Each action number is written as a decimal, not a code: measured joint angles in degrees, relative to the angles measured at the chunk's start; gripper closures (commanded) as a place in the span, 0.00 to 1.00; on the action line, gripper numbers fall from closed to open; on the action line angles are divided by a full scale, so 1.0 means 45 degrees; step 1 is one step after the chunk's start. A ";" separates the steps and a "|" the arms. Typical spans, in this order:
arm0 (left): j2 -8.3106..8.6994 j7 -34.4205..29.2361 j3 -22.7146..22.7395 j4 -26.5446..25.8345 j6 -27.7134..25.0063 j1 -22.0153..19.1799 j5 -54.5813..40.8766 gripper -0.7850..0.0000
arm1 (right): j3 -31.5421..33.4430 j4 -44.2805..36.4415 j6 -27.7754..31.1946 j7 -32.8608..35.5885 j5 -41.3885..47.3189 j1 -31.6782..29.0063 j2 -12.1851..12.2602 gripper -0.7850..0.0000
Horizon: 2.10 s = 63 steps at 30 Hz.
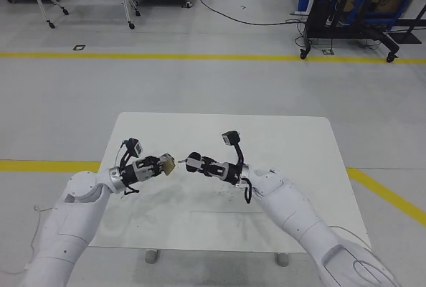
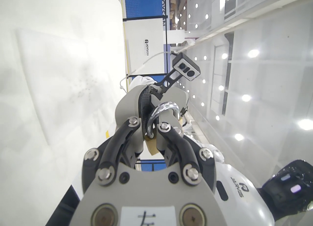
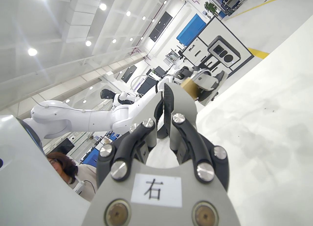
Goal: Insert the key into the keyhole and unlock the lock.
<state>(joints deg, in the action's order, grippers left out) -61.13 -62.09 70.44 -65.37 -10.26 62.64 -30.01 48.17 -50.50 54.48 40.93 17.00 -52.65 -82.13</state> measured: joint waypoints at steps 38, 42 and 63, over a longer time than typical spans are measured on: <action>-0.0805 0.5014 -0.0825 -0.1673 0.1118 0.0893 -0.3589 1.00 | 0.1596 -0.3588 -0.2984 -0.5936 -0.4246 -0.3065 0.0444 1.00; -0.1047 0.5282 -0.1415 -0.1722 0.0592 0.0752 -0.3847 1.00 | 0.1669 -0.3815 -0.3202 -0.6151 -0.4367 -0.3302 0.0469 1.00; -0.0991 0.8958 -0.0981 -0.4207 -0.0572 0.2410 -0.0007 1.00 | 0.1163 -0.4370 -0.3626 -0.7449 -0.4504 -0.4005 0.0217 1.00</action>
<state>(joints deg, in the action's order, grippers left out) -65.59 -21.77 66.02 -84.30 -12.83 73.48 -30.04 53.41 -70.17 38.16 7.41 -3.27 -70.68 -81.15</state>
